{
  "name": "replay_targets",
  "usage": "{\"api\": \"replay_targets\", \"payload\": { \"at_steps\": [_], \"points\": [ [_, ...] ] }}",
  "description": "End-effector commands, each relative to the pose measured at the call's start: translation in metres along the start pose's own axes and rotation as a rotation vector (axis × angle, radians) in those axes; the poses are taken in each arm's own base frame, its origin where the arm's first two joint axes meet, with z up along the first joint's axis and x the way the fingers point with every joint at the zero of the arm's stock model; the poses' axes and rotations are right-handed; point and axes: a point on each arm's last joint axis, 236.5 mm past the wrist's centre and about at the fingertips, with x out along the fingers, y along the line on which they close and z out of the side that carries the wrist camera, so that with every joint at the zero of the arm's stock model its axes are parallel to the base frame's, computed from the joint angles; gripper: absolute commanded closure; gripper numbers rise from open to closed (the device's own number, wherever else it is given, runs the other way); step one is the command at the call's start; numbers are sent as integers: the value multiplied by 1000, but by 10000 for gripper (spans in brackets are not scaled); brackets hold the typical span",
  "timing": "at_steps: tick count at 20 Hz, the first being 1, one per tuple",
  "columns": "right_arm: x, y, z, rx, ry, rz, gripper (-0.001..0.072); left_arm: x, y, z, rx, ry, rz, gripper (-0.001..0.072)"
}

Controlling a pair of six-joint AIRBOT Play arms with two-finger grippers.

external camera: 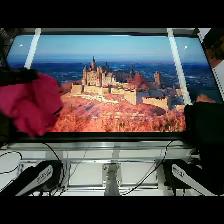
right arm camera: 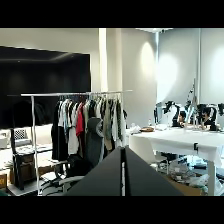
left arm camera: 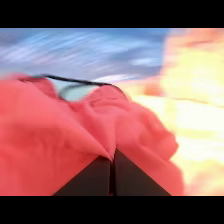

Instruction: Fold the clothes and pants, and hang the long-sleeved shirts on hangers.

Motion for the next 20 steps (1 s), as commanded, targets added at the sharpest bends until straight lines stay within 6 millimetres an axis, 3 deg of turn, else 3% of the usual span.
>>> {"api": "replay_targets", "payload": {
  "at_steps": [1,3,6,9,12,14,15,17,18,19,20],
  "points": [
    [0,-2,-2,-9,8,-7,696,-14,-128,16,100,-101,-271,702],
    [0,-12,-11,-52,45,-46,696,-17,-180,12,164,-121,-360,703],
    [-3,-41,-33,-21,130,-161,697,-8,-238,-21,249,-46,-457,703],
    [-11,-77,-63,-43,248,-289,699,9,-287,-65,331,53,-527,702],
    [-21,-115,-94,-68,359,-410,697,24,-320,-107,397,146,-565,672],
    [-27,-139,-116,-87,422,-469,695,29,-326,-129,426,210,-571,299],
    [-29,-149,-128,-94,454,-491,681,29,-322,-138,441,246,-563,254],
    [-33,-166,-159,-82,528,-514,536,26,-304,-155,505,330,-520,260],
    [-34,-172,-177,-63,576,-514,536,25,-288,-161,553,368,-474,276],
    [-35,-178,-198,-33,626,-512,543,24,-270,-163,583,397,-414,352],
    [-36,-186,-221,12,674,-516,613,23,-248,-161,604,414,-332,436]
  ]
}}
